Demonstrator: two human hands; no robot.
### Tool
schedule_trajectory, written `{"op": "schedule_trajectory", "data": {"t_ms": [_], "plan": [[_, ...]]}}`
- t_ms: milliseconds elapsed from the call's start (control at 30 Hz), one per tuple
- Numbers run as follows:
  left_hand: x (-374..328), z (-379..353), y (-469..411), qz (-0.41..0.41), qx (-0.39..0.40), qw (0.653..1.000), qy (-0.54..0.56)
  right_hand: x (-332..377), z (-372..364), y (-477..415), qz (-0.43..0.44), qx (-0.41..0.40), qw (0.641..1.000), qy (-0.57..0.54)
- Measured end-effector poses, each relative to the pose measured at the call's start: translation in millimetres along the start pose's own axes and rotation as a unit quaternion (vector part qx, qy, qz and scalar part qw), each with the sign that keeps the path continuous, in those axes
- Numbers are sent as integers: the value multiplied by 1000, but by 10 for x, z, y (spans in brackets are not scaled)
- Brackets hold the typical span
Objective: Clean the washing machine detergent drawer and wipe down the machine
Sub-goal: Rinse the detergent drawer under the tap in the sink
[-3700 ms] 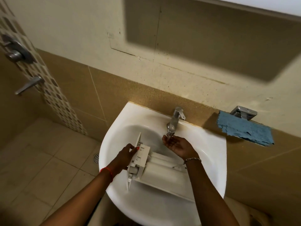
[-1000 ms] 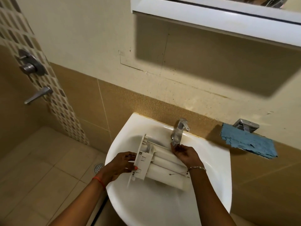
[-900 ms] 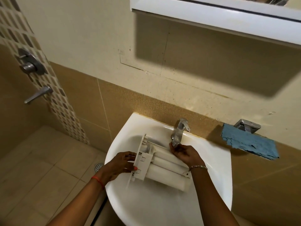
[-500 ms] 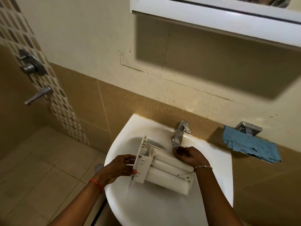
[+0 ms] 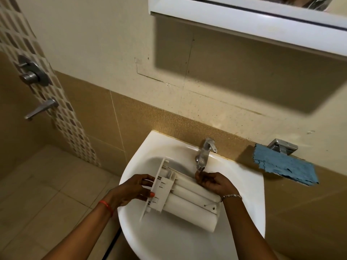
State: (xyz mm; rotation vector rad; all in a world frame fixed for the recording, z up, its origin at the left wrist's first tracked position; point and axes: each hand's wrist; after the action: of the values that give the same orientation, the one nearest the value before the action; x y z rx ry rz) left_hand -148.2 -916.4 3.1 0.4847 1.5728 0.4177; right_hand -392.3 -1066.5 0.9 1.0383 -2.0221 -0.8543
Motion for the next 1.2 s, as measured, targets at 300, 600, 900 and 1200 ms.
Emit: {"op": "schedule_trajectory", "data": {"t_ms": [300,600,900,1200], "plan": [[14,26,35,13,11,1000,-20,-25,-82,-2,-18,-53,996,70],[46,17,54,8,4,1000,-17,-1,-191,-53,-12,-116,990,84],[44,-9,34,10,4,1000,-21,-37,-150,-96,20,-60,998,-5],[67,4,34,15,8,1000,-17,-14,-81,259,14,9,996,91]]}}
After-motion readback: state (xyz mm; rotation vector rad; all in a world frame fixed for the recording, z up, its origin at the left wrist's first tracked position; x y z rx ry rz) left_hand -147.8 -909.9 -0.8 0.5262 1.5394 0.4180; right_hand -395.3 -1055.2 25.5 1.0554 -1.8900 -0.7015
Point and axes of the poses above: each hand's wrist, its own y-axis away from the middle knuckle, its own z-axis out of the back of the hand, x = y × z, and after that the axes turned 3 degrees about -y, right-handed
